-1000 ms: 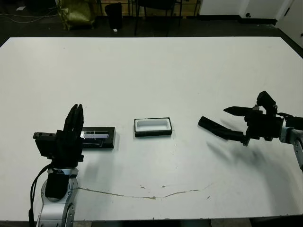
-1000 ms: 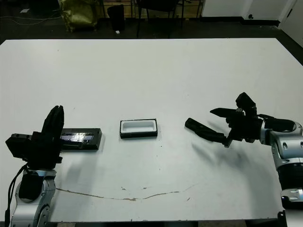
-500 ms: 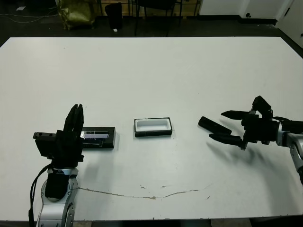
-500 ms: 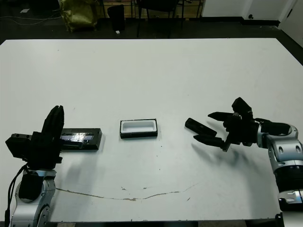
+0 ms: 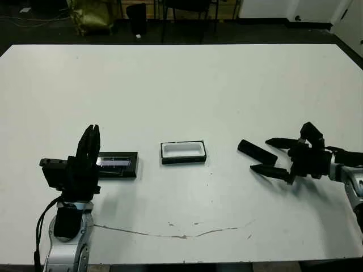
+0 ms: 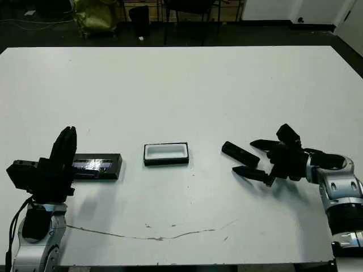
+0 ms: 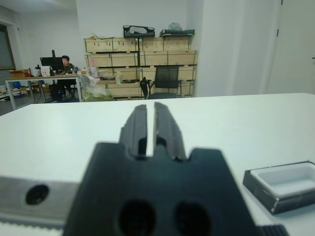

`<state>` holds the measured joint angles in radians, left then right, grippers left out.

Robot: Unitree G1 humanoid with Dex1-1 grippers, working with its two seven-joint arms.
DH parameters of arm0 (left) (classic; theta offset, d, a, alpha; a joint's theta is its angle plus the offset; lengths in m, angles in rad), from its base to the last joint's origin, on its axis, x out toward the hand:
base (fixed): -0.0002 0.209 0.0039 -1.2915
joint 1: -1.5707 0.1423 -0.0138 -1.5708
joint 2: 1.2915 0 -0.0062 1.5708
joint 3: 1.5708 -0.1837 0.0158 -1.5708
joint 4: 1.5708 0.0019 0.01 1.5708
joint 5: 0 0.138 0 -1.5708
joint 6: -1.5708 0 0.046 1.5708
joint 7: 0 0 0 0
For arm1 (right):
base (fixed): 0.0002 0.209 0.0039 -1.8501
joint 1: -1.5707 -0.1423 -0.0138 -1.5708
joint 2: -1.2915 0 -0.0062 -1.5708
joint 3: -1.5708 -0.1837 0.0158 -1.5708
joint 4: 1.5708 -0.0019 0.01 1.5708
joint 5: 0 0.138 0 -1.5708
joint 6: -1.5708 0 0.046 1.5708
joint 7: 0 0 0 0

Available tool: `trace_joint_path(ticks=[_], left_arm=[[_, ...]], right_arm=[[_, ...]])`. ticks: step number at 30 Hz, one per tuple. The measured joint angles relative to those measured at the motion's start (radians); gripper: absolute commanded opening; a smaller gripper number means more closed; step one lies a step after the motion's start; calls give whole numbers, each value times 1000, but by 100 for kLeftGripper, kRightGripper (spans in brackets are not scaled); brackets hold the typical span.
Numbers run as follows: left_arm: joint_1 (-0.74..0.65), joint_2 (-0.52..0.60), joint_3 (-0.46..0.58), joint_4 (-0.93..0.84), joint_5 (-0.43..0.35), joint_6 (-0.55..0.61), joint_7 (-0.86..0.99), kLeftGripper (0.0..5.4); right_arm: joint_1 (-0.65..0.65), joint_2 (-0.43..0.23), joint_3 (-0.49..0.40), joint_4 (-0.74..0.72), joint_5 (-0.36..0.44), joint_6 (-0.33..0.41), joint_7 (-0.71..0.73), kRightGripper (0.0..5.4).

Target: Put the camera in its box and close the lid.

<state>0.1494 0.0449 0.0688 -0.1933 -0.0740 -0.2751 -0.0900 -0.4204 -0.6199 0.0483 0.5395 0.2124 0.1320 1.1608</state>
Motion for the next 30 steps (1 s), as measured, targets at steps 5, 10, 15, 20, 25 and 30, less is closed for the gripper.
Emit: trace_joint_path(ticks=[5,10,15,20,25,30], left_arm=[[1,0,0,0,2,0,1,0],[1,0,0,5,5,-2,1,0],[1,0,0,9,5,-2,2,0],[0,0,0,6,0,-1,2,0],[-5,0,12,8,-5,-2,3,0],[-11,0,25,10,-7,-2,2,0]], right_arm=[[3,2,6,-4,-11,-13,-16,457],[10,3,4,-13,-10,-7,-30,342],[29,3,0,-45,-8,12,-55,229],[54,-19,16,-147,-42,66,-95,115],[54,-71,48,-248,-57,189,-87,62],[47,-97,73,-270,-68,202,-50,61]])
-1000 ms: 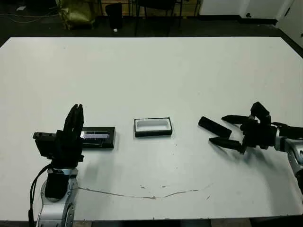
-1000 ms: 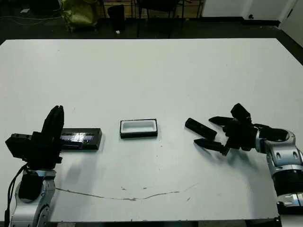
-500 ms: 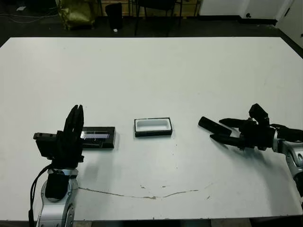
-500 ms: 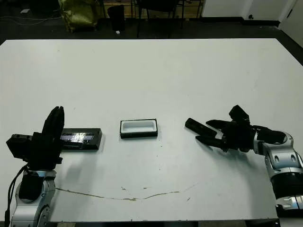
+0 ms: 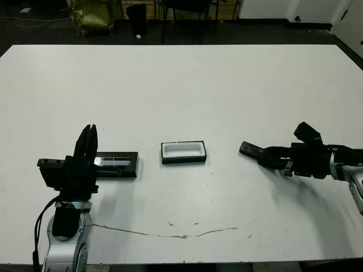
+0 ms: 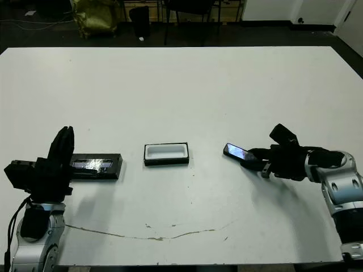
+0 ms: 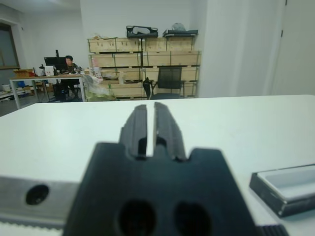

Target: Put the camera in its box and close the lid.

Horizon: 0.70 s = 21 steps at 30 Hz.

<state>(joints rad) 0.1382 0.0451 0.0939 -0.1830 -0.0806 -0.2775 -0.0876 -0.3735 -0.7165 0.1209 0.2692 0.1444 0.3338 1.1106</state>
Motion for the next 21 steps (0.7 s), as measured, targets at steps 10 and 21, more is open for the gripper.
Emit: trace_joint_path(ticks=[10,21], left_arm=[[-1,0,2,2,-7,2,-4,0],[7,-1,-4,-16,0,18,1,0]], right_arm=[[-66,21,0,89,12,-19,23,60],[-418,149,-37,406,85,-189,220,60]])
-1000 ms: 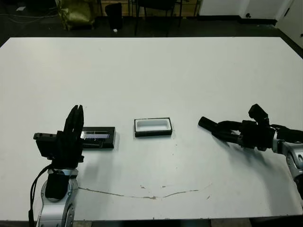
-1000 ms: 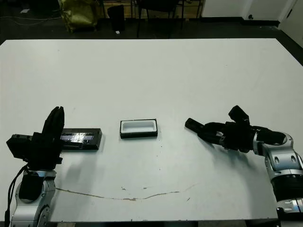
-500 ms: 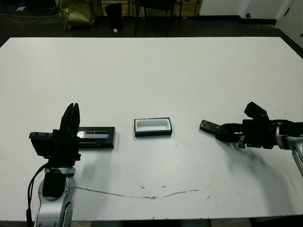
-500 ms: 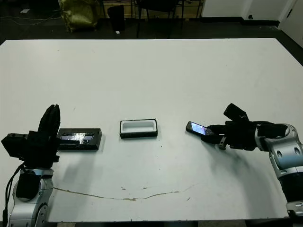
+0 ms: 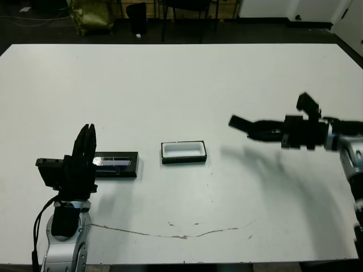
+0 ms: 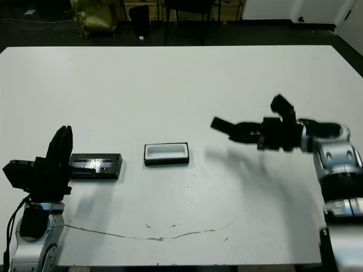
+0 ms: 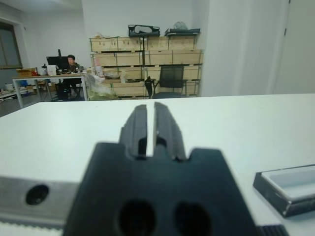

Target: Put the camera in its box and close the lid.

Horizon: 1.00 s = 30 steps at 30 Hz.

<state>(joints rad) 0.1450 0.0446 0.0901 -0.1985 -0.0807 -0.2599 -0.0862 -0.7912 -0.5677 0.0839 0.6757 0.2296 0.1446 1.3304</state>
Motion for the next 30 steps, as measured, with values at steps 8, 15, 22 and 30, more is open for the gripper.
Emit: trace_joint_path(ticks=[8,15,22,30], left_arm=[[1,-1,-1,3,0,-5,-4,0],[2,-2,-2,9,2,-7,-1,0],[7,-2,-2,9,5,-7,0,0],[9,-2,-2,11,9,-10,3,0]], right_arm=[[-212,88,29,73,-16,-20,89,60],[-295,169,76,126,-64,-38,110,60],[-304,221,135,121,-135,-62,77,60],[-278,240,176,84,-190,-73,21,60]])
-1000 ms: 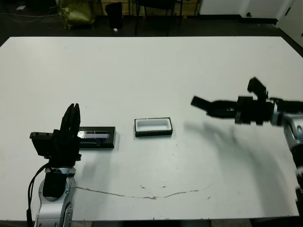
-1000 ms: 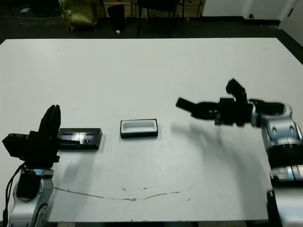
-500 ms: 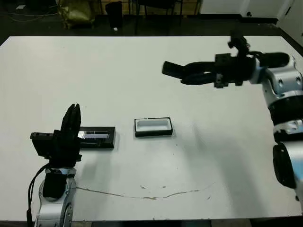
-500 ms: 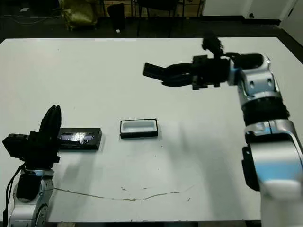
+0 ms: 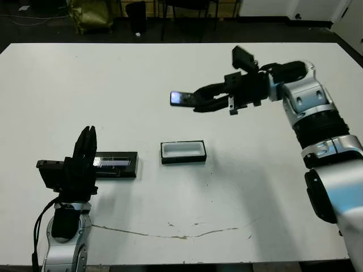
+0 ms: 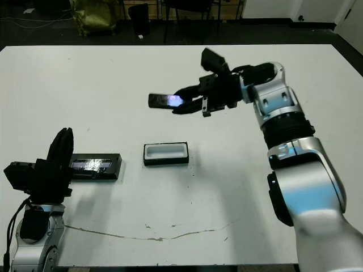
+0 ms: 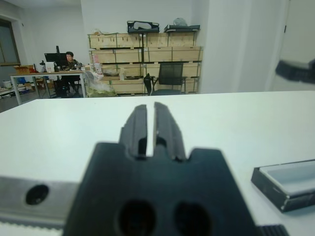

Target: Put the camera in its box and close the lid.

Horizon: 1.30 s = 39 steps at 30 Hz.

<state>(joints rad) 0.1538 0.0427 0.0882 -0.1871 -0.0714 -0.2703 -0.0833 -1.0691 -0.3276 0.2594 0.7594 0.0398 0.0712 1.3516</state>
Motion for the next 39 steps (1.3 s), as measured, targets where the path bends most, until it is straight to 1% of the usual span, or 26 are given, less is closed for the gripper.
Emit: trace_joint_path(ticks=[11,18,21,25,30,34,39], left_arm=[[0,-2,-2,11,-2,-17,0,0],[1,-2,-2,16,-3,-24,0,0],[2,-2,-2,20,-2,-28,0,0],[5,-2,-2,20,-2,-29,0,0],[6,-3,-4,22,-2,-33,0,0],[6,-4,-6,21,3,-33,1,0],[7,-4,-12,8,3,-20,1,0]], right_arm=[[40,1,21,-46,-26,1,-15,60],[70,-2,43,-48,-38,32,-9,60],[75,-2,65,-55,-53,62,6,60],[94,-7,99,-83,-92,62,6,60],[100,-10,113,-92,-95,63,7,60],[100,-9,120,-86,-95,95,26,60],[100,-9,138,-100,-104,96,31,60]])
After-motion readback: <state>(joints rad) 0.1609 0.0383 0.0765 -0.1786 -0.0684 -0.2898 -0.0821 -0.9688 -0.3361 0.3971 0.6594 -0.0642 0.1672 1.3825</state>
